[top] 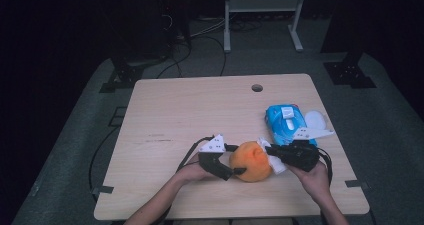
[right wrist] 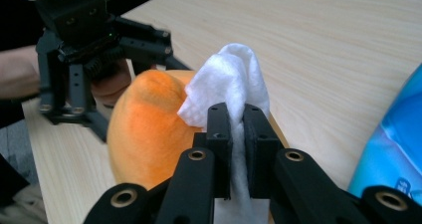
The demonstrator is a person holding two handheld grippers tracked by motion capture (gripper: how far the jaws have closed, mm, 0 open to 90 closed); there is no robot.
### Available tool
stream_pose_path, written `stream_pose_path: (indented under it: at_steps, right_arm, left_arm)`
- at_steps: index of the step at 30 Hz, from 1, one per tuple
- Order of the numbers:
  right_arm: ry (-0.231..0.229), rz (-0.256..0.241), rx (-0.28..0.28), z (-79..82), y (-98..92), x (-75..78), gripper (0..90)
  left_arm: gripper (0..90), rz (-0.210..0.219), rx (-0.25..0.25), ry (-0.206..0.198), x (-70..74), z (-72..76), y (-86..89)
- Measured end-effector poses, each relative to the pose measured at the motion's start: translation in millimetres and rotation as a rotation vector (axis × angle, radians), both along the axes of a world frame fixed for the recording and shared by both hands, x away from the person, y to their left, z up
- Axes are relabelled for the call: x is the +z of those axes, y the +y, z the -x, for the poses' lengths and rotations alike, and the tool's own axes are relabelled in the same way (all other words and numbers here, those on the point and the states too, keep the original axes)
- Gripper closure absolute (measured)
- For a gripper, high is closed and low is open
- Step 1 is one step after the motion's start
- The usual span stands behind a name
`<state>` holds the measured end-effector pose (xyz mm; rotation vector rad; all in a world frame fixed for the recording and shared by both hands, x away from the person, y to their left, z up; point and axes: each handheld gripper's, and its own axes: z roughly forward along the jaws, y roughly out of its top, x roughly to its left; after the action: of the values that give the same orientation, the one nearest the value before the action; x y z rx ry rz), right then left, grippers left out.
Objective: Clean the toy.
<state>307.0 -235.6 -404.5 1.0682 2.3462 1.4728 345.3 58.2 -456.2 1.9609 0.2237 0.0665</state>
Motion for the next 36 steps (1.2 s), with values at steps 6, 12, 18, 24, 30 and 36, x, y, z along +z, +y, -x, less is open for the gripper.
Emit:
stream_pose_path:
  at_steps: [6,12,18,24,30,36]
  right_arm:
    - [-0.027,-0.058,-0.013,-9.4,8.9,14.6,83.3]
    - [-0.010,-0.082,0.003,-38.5,37.0,11.5,83.3]
    - [0.098,-0.057,0.030,-68.3,57.8,-21.2,83.1]
    - [0.079,-0.116,0.038,-61.9,51.1,-6.7,82.6]
    - [0.048,-0.113,0.106,-42.7,61.9,2.8,82.4]
    - [0.043,-0.126,0.136,-32.5,62.1,10.7,82.4]
  left_arm:
    - [38.8,0.005,0.065,-0.039,32.4,2.2,15.5]
    - [38.7,-0.111,0.157,-0.119,56.1,-2.8,43.9]
    - [37.8,-0.190,0.207,-0.104,30.2,-3.2,50.6]
    - [36.3,-0.204,0.207,-0.118,28.4,12.0,47.8]
    - [34.9,-0.240,0.173,-0.101,25.5,28.2,57.5]
    - [35.0,-0.231,0.132,-0.079,26.4,42.0,62.4]
